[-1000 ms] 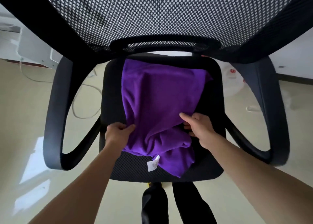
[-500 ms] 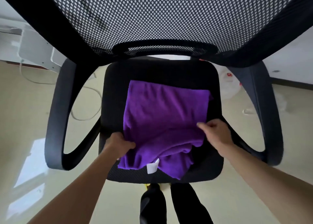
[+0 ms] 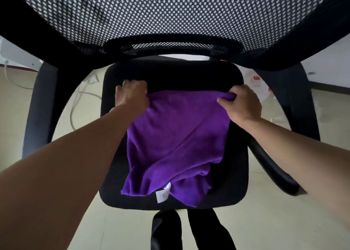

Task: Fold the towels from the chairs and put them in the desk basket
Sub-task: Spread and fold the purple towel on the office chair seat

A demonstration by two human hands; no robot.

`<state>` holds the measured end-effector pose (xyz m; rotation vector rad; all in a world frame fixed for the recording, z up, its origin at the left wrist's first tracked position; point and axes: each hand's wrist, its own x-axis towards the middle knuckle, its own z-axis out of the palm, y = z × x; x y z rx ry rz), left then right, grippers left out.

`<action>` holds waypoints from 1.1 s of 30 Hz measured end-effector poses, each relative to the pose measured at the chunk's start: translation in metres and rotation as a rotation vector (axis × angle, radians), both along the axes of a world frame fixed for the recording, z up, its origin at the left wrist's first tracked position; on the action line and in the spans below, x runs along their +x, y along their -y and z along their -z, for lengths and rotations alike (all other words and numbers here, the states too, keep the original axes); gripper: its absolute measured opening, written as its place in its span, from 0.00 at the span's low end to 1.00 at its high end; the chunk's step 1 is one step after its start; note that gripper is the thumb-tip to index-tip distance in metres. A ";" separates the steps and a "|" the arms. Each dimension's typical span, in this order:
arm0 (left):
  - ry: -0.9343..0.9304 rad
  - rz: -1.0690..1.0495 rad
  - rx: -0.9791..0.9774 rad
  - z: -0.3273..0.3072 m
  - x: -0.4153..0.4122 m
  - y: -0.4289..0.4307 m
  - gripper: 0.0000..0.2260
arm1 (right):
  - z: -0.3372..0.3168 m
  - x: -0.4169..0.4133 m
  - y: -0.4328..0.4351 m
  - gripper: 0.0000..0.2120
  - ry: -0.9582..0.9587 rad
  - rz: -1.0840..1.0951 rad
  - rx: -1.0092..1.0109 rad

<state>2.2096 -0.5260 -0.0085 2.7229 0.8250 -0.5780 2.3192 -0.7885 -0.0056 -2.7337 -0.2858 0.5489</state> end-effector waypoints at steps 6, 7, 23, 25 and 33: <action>0.282 -0.373 -0.074 0.000 0.003 -0.023 0.09 | 0.000 0.032 -0.022 0.18 0.081 0.093 0.012; 0.319 -0.425 -0.071 0.001 0.007 -0.025 0.09 | 0.002 0.035 -0.026 0.19 0.083 0.106 0.005; 0.248 -0.917 -0.213 -0.010 -0.150 0.053 0.13 | 0.000 -0.135 0.044 0.21 -0.426 0.532 0.309; 0.146 -0.983 -0.269 -0.013 -0.179 0.074 0.18 | -0.007 -0.171 0.053 0.21 -0.549 0.546 0.354; 0.057 -1.366 -0.873 -0.012 -0.195 0.124 0.14 | -0.016 -0.201 0.053 0.05 -0.749 0.765 0.414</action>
